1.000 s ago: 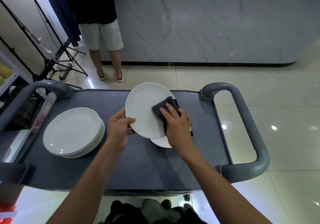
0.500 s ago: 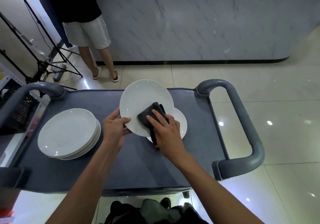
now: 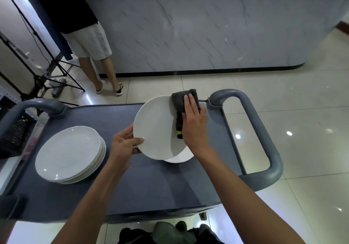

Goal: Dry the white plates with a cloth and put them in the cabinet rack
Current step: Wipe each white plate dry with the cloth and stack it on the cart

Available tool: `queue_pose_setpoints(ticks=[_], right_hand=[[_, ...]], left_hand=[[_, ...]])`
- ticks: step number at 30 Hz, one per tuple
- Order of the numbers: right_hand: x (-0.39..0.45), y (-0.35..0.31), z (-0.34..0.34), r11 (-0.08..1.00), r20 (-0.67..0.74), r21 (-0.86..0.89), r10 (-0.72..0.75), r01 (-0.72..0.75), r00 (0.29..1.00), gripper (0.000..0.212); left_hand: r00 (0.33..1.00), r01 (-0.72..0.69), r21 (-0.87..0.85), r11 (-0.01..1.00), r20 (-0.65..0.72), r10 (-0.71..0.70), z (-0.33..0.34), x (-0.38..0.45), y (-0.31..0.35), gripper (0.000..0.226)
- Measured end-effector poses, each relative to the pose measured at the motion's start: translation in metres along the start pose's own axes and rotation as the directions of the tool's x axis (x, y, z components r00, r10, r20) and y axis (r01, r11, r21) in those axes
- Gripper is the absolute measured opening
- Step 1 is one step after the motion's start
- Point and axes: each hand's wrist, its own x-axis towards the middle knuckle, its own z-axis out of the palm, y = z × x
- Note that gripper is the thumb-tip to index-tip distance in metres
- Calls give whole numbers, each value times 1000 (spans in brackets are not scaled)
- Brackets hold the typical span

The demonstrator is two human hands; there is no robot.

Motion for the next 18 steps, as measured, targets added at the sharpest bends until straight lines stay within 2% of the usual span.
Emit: queue_pose_setpoints(ticks=[2, 7, 14, 18], right_hand=[[7, -4, -6, 997, -5, 83, 2, -1, 1000, 52], [19, -3, -16, 968, 104, 244, -82, 54, 991, 55], [27, 1, -28, 916, 215, 402, -85, -9, 973, 69], [30, 0, -32, 882, 204, 471, -78, -28, 976, 71]], left_hand=[[1000, -10, 15, 1000, 10, 10, -3, 0, -1, 59], [998, -58, 60, 996, 13, 58, -10, 1, 3, 58], [984, -175, 116, 978, 60, 169, -16, 4, 13, 57], [973, -222, 149, 964, 93, 210, -16, 6, 18, 62]])
